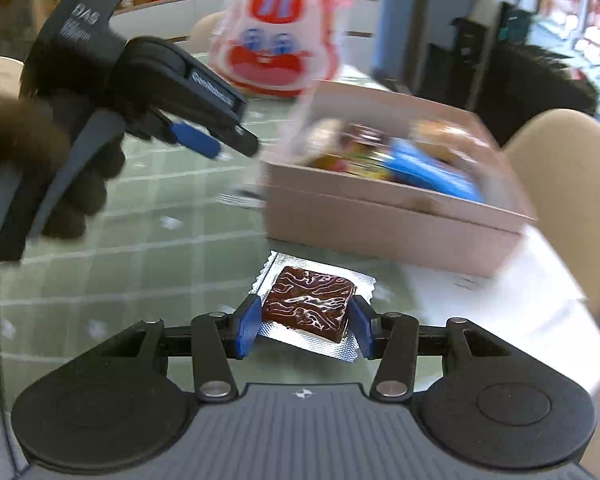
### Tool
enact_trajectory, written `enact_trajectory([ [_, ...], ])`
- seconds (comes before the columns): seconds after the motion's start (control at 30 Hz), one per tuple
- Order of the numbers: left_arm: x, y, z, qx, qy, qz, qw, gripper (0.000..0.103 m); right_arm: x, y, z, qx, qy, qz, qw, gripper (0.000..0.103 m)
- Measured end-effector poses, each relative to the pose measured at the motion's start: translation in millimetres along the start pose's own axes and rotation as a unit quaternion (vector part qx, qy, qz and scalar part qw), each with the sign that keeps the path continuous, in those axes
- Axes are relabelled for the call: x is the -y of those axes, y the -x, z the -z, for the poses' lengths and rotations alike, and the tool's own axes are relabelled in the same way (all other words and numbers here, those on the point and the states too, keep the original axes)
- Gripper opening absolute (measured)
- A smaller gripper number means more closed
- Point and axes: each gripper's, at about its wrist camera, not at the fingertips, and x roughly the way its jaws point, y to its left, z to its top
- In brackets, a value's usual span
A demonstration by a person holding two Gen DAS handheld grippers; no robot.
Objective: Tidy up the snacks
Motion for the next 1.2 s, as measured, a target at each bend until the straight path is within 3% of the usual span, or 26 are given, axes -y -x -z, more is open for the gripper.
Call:
enact_trajectory([
  [0.13,11,-24,-10,-0.021,-0.027,-0.017,0.9993,0.044,20,0,17,-0.006,-0.016,0.037,0.999,0.048],
  [0.27,12,-24,-11,-0.02,-0.038,-0.02,0.9989,0.046,33,0,29,-0.001,-0.051,0.028,0.998,0.05],
  [0.33,10,-23,-10,-0.019,-0.038,-0.021,0.9989,0.049,33,0,34,0.011,-0.061,0.029,0.998,0.06],
  [0.4,9,-22,-9,-0.023,-0.036,-0.02,0.9989,0.048,33,-3,38,0.024,-0.064,0.036,0.997,0.077],
  [0.5,10,-22,-5,-0.027,-0.049,-0.026,0.9981,0.044,40,-5,46,0.041,-0.085,0.036,0.995,0.086],
  [0.73,10,-23,3,-0.03,-0.071,-0.04,0.9962,0.051,41,-10,42,0.038,-0.092,0.035,0.994,0.091],
  [0.9,7,-15,7,-0.022,-0.089,-0.077,0.9928,0.054,41,-11,42,0.038,-0.092,0.034,0.994,0.092],
  [1.07,3,-18,8,-0.029,-0.084,-0.031,0.9955,0.049,41,-11,43,0.036,-0.089,0.029,0.995,0.097],
  [1.2,12,-26,6,-0.024,-0.095,-0.054,0.9937,0.049,41,-11,43,0.034,-0.086,0.027,0.995,0.098],
])
